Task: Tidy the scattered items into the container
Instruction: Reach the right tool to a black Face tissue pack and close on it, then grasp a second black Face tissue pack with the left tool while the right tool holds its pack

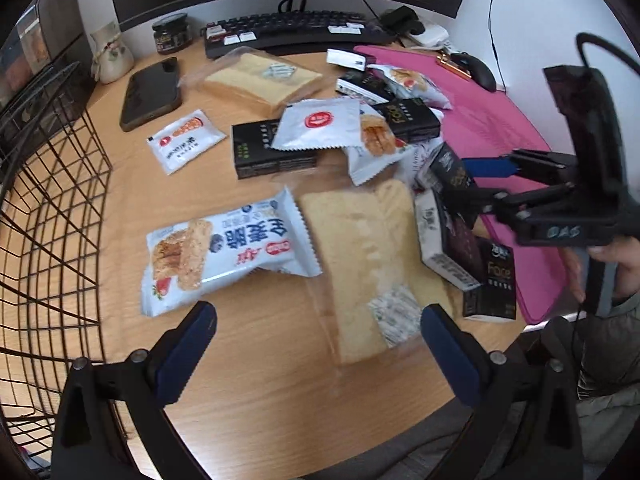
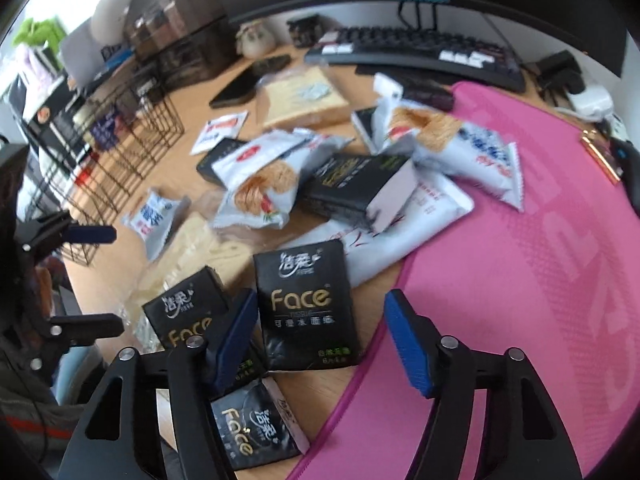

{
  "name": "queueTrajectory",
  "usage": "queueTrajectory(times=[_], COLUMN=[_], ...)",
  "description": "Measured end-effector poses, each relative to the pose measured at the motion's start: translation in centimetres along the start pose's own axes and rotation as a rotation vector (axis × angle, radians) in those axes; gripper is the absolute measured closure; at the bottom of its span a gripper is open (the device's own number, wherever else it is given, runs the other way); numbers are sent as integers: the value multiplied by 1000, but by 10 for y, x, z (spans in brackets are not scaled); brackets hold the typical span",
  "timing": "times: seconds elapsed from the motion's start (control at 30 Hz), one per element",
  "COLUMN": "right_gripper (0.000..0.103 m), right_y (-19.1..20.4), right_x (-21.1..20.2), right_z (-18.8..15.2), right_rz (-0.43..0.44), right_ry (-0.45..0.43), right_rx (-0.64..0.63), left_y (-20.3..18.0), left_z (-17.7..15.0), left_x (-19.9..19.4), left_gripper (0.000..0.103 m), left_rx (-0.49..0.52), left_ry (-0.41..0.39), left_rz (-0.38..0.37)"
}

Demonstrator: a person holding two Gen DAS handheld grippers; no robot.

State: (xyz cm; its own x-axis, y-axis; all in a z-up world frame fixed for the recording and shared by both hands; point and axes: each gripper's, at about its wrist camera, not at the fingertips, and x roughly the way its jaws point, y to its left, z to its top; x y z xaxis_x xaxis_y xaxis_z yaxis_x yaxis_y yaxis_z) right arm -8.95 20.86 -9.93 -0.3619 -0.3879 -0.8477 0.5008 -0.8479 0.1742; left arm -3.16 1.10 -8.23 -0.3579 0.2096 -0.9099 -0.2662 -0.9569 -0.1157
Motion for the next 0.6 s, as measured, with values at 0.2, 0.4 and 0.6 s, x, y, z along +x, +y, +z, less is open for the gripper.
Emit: queueTrajectory(times=[0.2,0.4,0.6], right_gripper=[56,56,56], right_y=[7,-5,-20], right_x=[6,-30,-68], right_z=[5,-2,-18], right_rz=[-21,47,-48], right_ry=[11,-42,-106], right_rx=[-31,25,63], left_y=[-9,-44,-77], left_z=[4,14,24], left_x=[-6,-8,0], left_gripper=[1,1,1], left_rx=[-11,46,105], left_ry=[-31,-58,-66], left_rz=[-18,-42,-56])
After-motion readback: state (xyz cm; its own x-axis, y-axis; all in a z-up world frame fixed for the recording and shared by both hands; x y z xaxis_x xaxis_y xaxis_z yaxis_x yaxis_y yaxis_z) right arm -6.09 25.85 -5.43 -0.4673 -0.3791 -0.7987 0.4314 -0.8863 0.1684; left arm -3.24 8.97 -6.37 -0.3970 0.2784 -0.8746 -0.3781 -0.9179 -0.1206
